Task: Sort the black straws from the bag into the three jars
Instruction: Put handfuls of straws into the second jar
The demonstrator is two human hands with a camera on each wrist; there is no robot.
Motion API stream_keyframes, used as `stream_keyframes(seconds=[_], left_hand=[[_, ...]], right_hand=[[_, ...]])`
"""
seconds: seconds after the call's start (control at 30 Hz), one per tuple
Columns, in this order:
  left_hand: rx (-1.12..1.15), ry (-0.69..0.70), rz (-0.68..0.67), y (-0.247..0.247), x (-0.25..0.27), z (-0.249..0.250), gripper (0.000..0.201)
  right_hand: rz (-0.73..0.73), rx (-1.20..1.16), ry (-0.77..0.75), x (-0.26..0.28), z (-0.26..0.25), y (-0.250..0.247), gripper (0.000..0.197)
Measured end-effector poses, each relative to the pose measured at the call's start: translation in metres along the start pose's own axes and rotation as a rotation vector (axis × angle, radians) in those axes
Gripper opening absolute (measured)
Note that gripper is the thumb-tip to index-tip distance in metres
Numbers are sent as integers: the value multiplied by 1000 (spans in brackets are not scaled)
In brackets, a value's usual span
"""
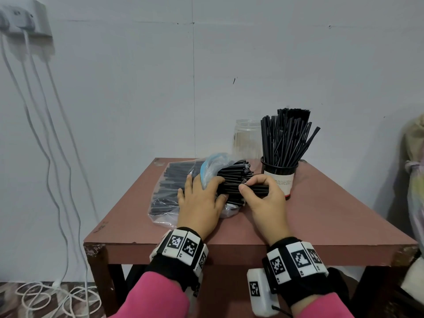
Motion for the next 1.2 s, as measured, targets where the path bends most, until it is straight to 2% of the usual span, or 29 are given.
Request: stream_keyframes(seconds=[0.1, 0.33, 0.47, 0.63, 0.7, 0.8, 0.87, 0.93, 1.1, 1.2], left_hand=[[5, -11, 14, -2, 0, -1, 32], [-8, -11, 7, -1, 0, -2, 33], [-15, -7, 7, -2, 1, -1, 33], [-10, -20, 37, -4, 2, -1, 35], [-8, -29, 44, -5, 1, -1, 34], [-16, -31, 61, -7, 1, -2, 30], [-33, -25, 60, -7, 1, -1, 29], [-49, -17, 50, -6, 1, -1, 30], [-39, -14, 26, -3, 0, -1, 32], [-35, -12, 28, -3, 0, -1, 33]], right_hand=[[42, -52, -46, -1, -5, -5, 17], [-65, 66, 6, 2, 1, 7, 17], [6, 16, 28, 3, -1, 1, 20], [200, -177, -31, 3, -9, -18, 17], [199, -254, 11, 0, -6, -20, 17], [93, -331, 152, -2, 7, -8, 30], [-7, -349, 215, -1, 12, 5, 22], [-45, -337, 257, 1, 16, 12, 21], [37, -436, 299, -3, 22, 3, 24], [38, -521, 339, -4, 25, 6, 27]])
Point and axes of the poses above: each hand's wrist, its own x-axis away from the middle knuckle, its own y-axis out of the palm, z = x × y, the point moved 9 cm from there along -x, towards the middle knuckle, and after that the axes turned 13 degrees about -x, right-handed, at the moved point
